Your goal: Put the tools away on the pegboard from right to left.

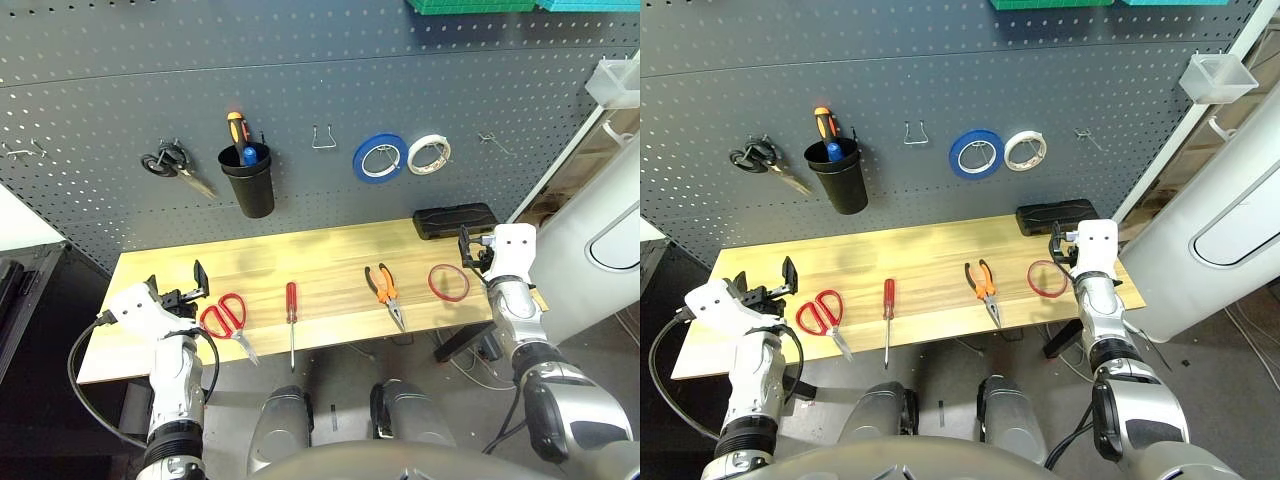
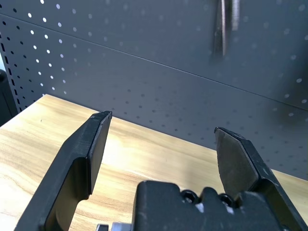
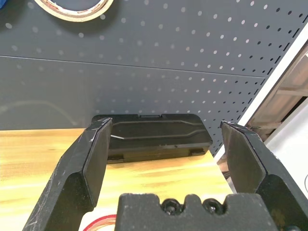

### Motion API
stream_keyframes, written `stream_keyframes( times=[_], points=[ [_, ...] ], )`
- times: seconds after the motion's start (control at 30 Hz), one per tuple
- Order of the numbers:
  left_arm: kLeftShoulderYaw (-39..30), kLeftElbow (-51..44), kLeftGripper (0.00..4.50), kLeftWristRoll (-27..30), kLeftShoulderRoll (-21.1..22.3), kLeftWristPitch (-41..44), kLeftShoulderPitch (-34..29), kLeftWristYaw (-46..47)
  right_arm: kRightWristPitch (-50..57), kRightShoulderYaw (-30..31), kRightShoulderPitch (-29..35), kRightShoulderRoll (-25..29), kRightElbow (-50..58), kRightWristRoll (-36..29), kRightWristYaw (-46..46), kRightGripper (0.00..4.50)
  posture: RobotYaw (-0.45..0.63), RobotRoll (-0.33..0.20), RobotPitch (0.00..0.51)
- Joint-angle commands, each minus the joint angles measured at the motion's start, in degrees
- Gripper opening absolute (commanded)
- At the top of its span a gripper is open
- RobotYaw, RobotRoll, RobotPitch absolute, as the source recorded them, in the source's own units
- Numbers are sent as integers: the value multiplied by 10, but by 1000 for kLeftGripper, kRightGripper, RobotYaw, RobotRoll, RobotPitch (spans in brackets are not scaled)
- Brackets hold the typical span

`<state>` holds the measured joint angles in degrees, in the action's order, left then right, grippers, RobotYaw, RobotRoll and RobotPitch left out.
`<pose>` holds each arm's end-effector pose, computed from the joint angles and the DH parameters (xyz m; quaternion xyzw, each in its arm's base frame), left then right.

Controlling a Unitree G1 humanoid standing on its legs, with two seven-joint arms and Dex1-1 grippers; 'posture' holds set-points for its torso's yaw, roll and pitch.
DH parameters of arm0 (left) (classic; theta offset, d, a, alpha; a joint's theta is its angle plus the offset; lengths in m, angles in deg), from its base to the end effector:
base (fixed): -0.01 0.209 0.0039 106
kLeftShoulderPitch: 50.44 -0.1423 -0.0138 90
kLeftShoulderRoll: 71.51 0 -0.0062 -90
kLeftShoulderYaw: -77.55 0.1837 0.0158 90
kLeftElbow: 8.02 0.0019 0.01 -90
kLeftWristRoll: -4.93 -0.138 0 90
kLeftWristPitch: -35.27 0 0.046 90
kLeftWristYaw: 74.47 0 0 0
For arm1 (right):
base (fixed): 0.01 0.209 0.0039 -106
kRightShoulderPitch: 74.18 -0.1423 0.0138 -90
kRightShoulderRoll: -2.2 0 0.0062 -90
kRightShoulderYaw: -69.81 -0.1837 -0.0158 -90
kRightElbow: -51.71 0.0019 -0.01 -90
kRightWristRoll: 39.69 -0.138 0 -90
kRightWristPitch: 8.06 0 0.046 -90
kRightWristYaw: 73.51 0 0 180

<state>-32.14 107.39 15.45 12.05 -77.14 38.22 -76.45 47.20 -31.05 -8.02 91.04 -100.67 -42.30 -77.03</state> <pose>0.1671 0.2552 -0.0079 -0.0033 0.0050 0.1932 0.9811 0.2437 -0.2345 -0.0074 -0.0698 0.0218 -0.0675 0.9950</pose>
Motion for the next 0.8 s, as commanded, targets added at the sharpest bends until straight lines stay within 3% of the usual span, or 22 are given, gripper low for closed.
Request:
stream_keyframes(
  times=[0.03,0.27,0.43,0.8],
  points=[
    [1,5,4478,-3,6,3,7,-1,9,-4,0,-5,8,-3,9,4500,89,0,0],
    [12,-12,4478,-3,17,5,1,-29,56,9,6,2,29,2,-6,4500,52,0,8],
    [27,-46,4478,28,55,31,-5,-121,226,18,14,13,112,7,4,4500,39,0,41],
    [104,-205,4478,92,130,168,-42,-321,564,99,55,36,365,19,-105,4500,-19,0,155]
  ],
)
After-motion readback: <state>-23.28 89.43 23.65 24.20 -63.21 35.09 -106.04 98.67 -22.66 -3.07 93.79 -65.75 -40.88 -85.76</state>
